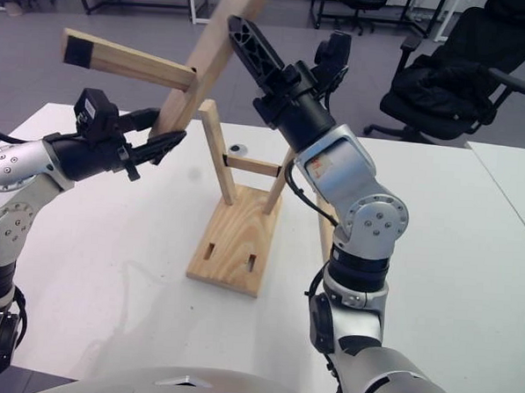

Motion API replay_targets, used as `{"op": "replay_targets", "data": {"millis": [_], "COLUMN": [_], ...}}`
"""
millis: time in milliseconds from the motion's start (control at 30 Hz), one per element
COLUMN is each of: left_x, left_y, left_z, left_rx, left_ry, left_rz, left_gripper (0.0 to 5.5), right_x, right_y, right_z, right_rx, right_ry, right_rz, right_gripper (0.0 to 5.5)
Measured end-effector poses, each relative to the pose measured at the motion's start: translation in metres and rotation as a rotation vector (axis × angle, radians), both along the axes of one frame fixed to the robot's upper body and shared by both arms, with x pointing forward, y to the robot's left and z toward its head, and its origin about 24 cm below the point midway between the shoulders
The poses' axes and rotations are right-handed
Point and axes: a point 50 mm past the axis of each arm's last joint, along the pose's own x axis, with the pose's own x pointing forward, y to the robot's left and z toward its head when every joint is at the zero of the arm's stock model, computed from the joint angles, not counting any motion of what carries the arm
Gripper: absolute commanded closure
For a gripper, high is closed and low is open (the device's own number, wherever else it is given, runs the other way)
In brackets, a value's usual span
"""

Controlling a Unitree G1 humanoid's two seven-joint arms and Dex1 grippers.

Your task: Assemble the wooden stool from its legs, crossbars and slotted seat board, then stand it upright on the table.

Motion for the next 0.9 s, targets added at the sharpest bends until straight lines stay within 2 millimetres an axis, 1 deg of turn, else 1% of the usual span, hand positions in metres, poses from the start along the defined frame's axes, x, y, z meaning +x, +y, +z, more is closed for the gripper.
{"op": "replay_targets", "data": {"millis": [133,300,333,367,433,500,600,633,700,767,833,867,900], "left_x": [0.0,-0.005,-0.004,-0.004,-0.004,-0.004,-0.005,-0.006,-0.007,-0.01,-0.015,-0.018,-0.023], "left_y": [0.0,-0.008,-0.007,-0.007,-0.007,-0.007,-0.009,-0.009,-0.01,-0.011,-0.005,-0.001,0.006], "left_z": [0.0,-0.004,-0.004,-0.004,-0.004,-0.005,-0.008,-0.011,-0.014,-0.022,-0.042,-0.051,-0.064], "left_rx": [-0.002,0.046,0.052,0.058,0.061,0.072,0.094,0.095,0.097,0.099,0.109,0.116,0.138], "left_ry": [0.002,-0.027,-0.031,-0.036,-0.043,-0.049,-0.053,-0.046,-0.038,0.006,0.088,0.118,0.159], "left_rz": [-0.001,-0.058,-0.053,-0.049,-0.049,-0.048,-0.061,-0.065,-0.079,-0.1,-0.079,-0.064,-0.031], "left_gripper": [3.48,3.48,3.48,3.48,3.48,3.48,3.48,3.12,2.88,2.55,2.19,1.99,1.84], "right_x": [-0.001,0.002,0.002,0.003,0.003,0.004,0.003,0.004,0.002,-0.008,-0.03,-0.043,-0.06], "right_y": [0.001,-0.001,-0.001,-0.002,-0.003,-0.003,-0.007,-0.009,-0.014,-0.029,-0.061,-0.072,-0.082], "right_z": [0.0,0.0,0.0,-0.001,-0.002,-0.003,-0.013,-0.019,-0.027,-0.037,-0.069,-0.079,-0.088], "right_rx": [-0.002,0.015,0.015,0.016,0.014,0.01,0.017,0.015,0.032,0.04,0.026,0.014,-0.002], "right_ry": [-0.014,0.002,0.009,0.016,0.03,0.044,0.103,0.133,0.17,0.184,0.295,0.337,0.377], "right_rz": [0.013,-0.011,-0.018,-0.024,-0.034,-0.041,-0.047,-0.064,-0.097,-0.191,-0.374,-0.442,-0.506], "right_gripper": [2.0,2.79,3.02,3.13,3.58,3.87,4.36,4.43,4.45,4.45,4.45,4.46,4.46]}}
